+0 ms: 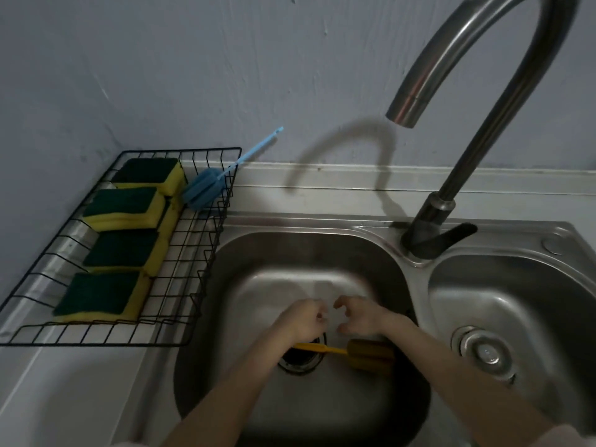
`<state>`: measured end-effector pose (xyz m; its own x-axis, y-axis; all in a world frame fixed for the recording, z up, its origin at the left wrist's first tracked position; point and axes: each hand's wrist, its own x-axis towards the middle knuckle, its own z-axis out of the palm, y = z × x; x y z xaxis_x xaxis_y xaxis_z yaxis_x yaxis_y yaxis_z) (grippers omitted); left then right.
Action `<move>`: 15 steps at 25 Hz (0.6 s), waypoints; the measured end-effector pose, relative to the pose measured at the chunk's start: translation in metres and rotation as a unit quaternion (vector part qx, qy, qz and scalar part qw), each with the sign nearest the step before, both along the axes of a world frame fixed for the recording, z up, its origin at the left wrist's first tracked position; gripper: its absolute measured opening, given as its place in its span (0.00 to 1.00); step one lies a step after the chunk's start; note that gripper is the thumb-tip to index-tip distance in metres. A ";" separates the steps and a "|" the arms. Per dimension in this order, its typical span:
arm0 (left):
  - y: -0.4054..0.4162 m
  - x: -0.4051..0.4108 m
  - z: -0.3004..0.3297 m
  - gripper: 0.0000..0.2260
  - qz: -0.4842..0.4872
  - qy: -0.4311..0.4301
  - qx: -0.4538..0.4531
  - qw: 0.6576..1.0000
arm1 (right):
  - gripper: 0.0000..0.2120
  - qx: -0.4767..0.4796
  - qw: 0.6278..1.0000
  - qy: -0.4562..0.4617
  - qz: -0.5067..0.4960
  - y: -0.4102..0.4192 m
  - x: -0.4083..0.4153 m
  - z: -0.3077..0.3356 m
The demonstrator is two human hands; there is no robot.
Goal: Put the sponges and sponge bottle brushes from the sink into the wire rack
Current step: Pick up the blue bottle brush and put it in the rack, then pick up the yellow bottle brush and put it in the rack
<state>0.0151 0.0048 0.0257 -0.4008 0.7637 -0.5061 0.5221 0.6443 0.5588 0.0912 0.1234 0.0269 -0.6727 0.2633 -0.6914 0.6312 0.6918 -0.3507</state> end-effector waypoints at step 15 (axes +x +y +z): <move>-0.016 0.060 -0.057 0.09 0.289 -0.402 -0.022 0.868 | 0.26 0.011 0.999 -0.023 -0.025 -0.015 0.033 -0.029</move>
<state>0.0748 -0.0116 -0.0312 -0.2141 0.5259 -0.8231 -0.4439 0.6983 0.5616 0.1242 0.1083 -0.0023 -0.6257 0.3113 -0.7152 0.6804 0.6662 -0.3053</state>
